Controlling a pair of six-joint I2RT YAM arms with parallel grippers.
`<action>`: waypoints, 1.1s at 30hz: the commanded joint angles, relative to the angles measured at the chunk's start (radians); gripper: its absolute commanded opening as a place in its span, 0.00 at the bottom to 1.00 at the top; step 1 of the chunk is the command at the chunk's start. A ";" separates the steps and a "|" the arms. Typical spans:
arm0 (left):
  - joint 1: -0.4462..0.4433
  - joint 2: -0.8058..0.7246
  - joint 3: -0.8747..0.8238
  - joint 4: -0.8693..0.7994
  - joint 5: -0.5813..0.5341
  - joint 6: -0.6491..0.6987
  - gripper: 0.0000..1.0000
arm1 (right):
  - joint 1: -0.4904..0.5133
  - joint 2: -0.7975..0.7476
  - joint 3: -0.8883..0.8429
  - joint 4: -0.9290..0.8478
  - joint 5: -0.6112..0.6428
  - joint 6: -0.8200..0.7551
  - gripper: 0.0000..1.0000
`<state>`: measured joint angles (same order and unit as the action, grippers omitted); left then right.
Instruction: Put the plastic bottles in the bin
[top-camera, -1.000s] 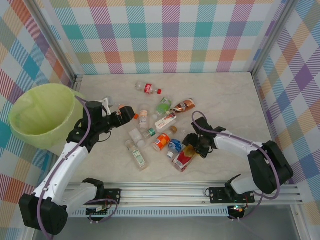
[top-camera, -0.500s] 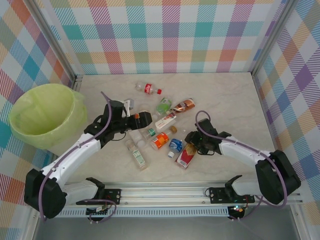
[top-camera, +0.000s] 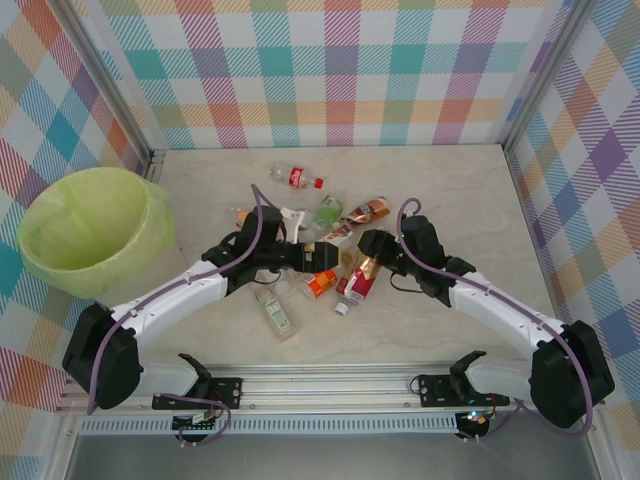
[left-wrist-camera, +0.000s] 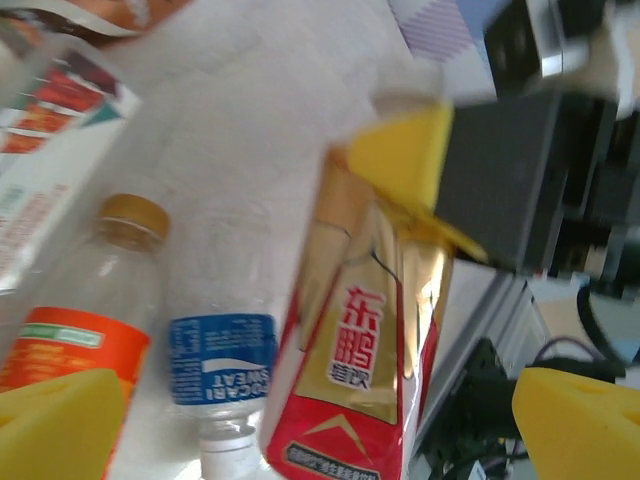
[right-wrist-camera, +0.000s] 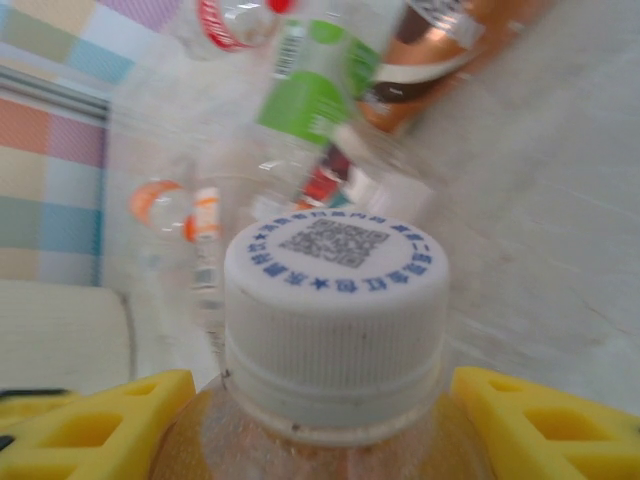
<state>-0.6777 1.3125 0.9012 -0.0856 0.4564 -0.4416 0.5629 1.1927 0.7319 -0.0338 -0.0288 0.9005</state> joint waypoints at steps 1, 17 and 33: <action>-0.056 0.034 0.049 0.033 0.014 0.090 1.00 | 0.008 0.036 0.091 0.104 -0.082 0.015 0.54; -0.095 0.121 0.119 0.015 0.002 0.203 0.75 | 0.025 0.094 0.179 0.182 -0.222 -0.072 0.57; -0.095 0.105 0.086 0.030 -0.158 0.158 0.53 | 0.025 0.036 0.167 0.130 -0.150 -0.116 0.79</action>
<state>-0.7593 1.4296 0.9939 -0.0681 0.4049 -0.2680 0.5644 1.2701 0.8867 0.0952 -0.1577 0.8257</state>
